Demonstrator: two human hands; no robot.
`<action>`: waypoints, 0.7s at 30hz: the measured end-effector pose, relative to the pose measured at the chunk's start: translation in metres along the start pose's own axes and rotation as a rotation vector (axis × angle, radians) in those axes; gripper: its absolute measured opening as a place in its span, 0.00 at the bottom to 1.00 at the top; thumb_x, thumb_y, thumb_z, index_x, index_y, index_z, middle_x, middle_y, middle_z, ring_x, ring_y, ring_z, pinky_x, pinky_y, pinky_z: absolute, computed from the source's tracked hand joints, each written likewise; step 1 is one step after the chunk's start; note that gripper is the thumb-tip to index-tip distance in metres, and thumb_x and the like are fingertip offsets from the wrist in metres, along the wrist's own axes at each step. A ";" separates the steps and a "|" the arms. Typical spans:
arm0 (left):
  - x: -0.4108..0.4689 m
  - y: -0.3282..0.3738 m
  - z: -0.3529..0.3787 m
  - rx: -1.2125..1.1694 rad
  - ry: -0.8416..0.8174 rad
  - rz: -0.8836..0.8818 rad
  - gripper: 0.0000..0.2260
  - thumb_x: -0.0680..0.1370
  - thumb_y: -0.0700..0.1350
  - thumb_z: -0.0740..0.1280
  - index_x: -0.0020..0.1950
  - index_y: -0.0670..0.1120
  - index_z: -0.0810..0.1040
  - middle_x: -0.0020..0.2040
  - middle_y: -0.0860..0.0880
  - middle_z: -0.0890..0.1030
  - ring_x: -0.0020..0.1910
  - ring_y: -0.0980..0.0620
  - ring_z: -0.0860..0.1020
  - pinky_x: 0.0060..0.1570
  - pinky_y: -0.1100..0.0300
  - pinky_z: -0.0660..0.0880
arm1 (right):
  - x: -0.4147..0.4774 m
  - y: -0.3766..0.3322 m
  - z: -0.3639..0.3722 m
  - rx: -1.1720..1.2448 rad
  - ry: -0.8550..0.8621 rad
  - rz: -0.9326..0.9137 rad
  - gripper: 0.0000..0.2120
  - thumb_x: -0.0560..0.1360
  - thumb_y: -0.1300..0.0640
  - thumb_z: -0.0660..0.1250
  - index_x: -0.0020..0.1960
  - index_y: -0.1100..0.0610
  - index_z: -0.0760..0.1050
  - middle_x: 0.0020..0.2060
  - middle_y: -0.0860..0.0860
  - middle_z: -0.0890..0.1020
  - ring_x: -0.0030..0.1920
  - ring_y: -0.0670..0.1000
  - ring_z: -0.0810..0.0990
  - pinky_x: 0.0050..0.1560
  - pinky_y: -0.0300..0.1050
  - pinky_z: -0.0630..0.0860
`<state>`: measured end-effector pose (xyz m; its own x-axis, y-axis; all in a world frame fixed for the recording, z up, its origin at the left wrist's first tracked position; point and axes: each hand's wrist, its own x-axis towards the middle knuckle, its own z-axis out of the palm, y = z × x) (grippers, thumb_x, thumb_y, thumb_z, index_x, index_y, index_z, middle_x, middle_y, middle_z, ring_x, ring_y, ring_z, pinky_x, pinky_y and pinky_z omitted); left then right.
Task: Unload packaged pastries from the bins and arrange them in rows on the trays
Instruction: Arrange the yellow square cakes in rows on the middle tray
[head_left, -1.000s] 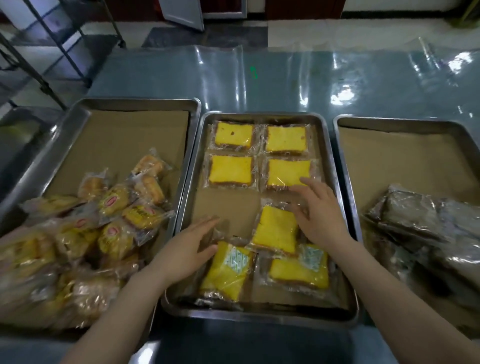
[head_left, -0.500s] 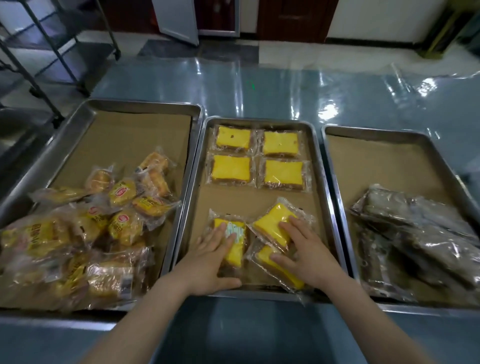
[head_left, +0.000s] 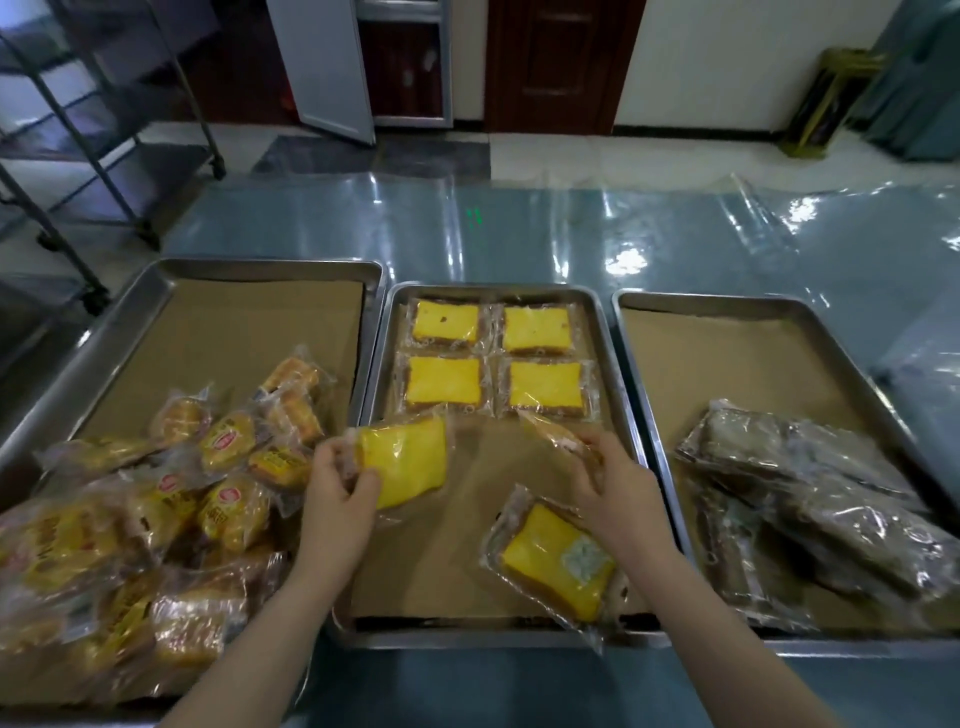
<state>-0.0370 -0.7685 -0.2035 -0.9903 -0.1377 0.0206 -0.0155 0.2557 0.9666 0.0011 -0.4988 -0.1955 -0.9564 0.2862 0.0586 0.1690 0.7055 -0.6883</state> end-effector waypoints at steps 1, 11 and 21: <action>0.007 0.004 0.001 -0.082 0.008 -0.049 0.09 0.77 0.40 0.62 0.51 0.54 0.71 0.43 0.51 0.75 0.35 0.65 0.75 0.34 0.66 0.72 | 0.005 -0.003 -0.003 -0.006 0.027 0.014 0.10 0.78 0.55 0.63 0.59 0.48 0.71 0.30 0.42 0.77 0.29 0.40 0.75 0.25 0.33 0.65; 0.047 0.006 0.026 -0.196 -0.154 -0.313 0.12 0.82 0.48 0.56 0.50 0.45 0.77 0.49 0.40 0.79 0.49 0.43 0.76 0.53 0.45 0.74 | 0.044 -0.025 -0.019 -0.176 0.071 -0.072 0.12 0.81 0.53 0.58 0.61 0.55 0.73 0.50 0.52 0.83 0.48 0.56 0.79 0.45 0.51 0.75; 0.050 -0.007 0.045 0.840 -0.161 0.184 0.39 0.76 0.46 0.67 0.77 0.50 0.44 0.78 0.47 0.42 0.75 0.49 0.42 0.72 0.54 0.44 | 0.049 -0.023 -0.017 0.160 0.215 0.069 0.06 0.79 0.51 0.62 0.55 0.49 0.75 0.45 0.42 0.80 0.41 0.43 0.78 0.35 0.40 0.71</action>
<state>-0.0924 -0.7339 -0.2205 -0.9936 0.0959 0.0602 0.1126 0.8898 0.4423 -0.0459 -0.4896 -0.1645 -0.8684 0.4734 0.1479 0.1759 0.5728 -0.8006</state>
